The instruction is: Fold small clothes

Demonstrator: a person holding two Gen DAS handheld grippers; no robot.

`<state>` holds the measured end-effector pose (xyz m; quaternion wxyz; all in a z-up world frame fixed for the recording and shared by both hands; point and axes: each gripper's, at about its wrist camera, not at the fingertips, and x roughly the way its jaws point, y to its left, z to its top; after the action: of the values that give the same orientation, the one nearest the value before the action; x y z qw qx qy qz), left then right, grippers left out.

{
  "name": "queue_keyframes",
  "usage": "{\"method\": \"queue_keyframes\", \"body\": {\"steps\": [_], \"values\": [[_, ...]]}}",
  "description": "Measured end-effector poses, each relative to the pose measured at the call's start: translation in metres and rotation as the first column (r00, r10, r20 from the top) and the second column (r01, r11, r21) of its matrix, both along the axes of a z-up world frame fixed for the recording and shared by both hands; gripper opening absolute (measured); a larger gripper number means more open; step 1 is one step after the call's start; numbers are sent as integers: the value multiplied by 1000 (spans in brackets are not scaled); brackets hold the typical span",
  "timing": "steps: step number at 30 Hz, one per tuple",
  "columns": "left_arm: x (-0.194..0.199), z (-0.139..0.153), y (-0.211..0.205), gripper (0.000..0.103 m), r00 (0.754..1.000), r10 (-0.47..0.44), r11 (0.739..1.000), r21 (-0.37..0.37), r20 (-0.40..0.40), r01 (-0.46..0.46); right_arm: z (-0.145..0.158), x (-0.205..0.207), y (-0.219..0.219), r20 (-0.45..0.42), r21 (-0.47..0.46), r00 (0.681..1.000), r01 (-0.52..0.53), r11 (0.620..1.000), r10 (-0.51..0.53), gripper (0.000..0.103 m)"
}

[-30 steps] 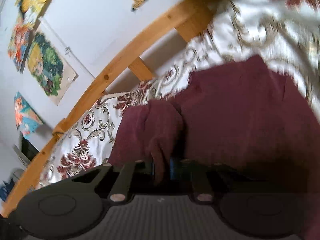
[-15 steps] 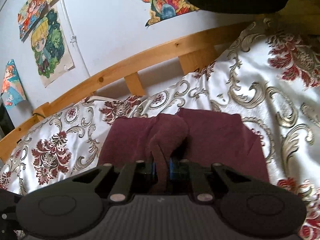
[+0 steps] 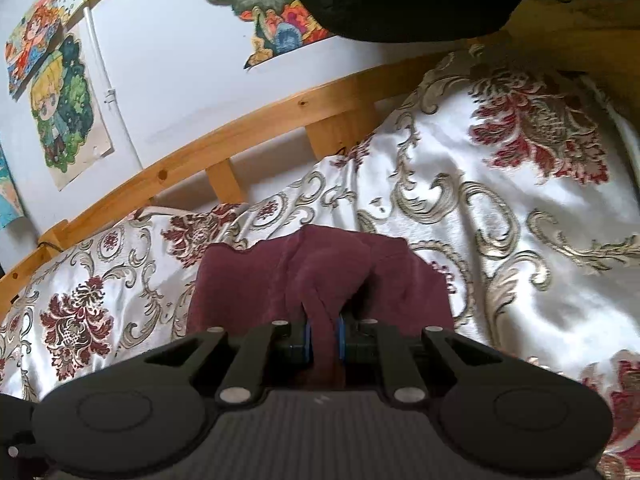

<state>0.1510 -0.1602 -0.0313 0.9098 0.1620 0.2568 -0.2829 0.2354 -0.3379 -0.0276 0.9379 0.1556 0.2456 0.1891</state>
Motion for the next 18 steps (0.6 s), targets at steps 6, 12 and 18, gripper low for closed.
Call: {"method": "queue_keyframes", "body": {"steps": [6, 12, 18], "values": [[0, -4, -10, 23, 999, -33, 999, -8, -12, 33, -3, -6, -13, -33, -17, 999, 41, 999, -42, 13], [1, -11, -16, 24, 998, -57, 998, -34, -35, 55, -8, -8, -23, -58, -26, 996, 71, 997, -72, 13], [5, -9, -8, 32, 995, -30, 993, -116, -95, 19, -17, -5, -27, -97, -6, 993, 74, 997, -74, 14]]}}
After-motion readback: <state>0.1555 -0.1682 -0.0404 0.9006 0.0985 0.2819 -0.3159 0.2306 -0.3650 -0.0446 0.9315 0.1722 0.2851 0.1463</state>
